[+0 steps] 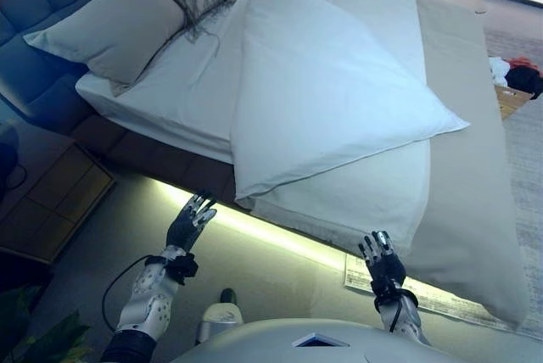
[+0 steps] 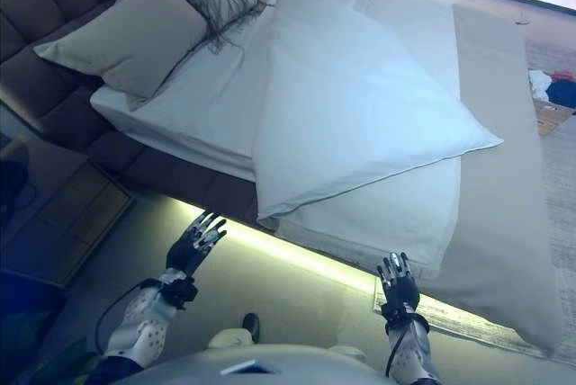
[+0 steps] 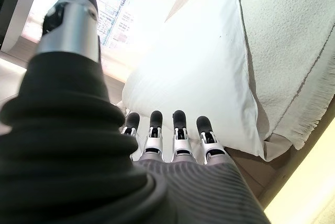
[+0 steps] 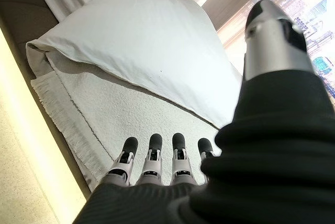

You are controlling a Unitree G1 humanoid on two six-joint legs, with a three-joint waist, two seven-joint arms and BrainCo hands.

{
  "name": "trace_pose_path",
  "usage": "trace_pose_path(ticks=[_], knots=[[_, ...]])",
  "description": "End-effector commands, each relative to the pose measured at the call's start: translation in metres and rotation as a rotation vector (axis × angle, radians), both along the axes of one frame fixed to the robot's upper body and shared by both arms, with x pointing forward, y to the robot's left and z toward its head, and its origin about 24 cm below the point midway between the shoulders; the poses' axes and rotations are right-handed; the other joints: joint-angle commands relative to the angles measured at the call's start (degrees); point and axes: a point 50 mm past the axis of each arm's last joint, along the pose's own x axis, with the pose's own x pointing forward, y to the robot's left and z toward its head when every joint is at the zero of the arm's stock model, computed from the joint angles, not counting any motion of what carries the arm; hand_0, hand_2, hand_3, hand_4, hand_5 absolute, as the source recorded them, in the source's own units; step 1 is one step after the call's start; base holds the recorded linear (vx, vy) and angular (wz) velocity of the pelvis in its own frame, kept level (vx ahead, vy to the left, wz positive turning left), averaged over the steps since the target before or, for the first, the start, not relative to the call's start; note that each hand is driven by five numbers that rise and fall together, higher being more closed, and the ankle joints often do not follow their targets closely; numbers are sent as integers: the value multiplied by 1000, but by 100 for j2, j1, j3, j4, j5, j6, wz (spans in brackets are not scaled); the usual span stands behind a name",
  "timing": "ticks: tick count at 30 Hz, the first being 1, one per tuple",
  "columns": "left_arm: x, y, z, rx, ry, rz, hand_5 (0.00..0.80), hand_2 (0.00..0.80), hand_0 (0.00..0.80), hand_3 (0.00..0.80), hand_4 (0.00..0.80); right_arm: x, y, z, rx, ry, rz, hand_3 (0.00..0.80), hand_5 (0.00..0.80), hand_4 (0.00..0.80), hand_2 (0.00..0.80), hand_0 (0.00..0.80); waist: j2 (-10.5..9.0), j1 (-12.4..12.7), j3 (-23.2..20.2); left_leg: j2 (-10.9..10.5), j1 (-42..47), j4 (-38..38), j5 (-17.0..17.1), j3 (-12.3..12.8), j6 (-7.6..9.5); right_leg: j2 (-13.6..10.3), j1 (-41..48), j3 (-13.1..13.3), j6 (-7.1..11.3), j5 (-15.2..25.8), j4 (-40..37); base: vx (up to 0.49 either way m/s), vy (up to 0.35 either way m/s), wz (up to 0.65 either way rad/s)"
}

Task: Make the bed neatly

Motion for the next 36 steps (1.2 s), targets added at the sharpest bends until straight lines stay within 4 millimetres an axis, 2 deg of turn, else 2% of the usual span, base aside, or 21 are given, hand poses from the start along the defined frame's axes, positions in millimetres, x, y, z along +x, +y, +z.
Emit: trace_pose_path(ticks=[1,18,26,32,36], knots=[[26,-4,25,-7,-141,-34,0,0,0,0,0,22,-7,20,-52,-131,-1,0,0,0,0,0,96,21,-7,-43,591,37,-701,519,226,-40,-731,-65,164,958,-175,0,0,0],[24,-3,24,-8,-141,-27,0,0,0,0,0,18,-10,19,-53,-128,1,0,0,0,0,0,101,-20,32,-79,595,37,-717,576,250,-86,-762,-50,204,999,-179,0,0,0],[22,-2,23,-11,-138,-14,0,0,0,0,0,15,-9,17,-50,-116,-2,0,0,0,0,0,106,-7,60,-134,629,57,-741,577,301,-190,-780,-39,251,990,-87,22,20,-1],[21,3,25,1,-136,-12,0,0,0,0,0,12,-10,17,-43,-120,-19,0,0,0,0,0,112,-29,155,-234,581,339,-872,568,462,-396,-907,107,304,867,356,53,75,-2],[22,7,27,22,-136,-16,0,0,0,0,0,15,-8,20,-28,-148,-27,0,0,0,0,0,111,-56,321,-456,411,756,-1055,419,722,-697,-1224,393,327,1004,1256,45,134,-5]])
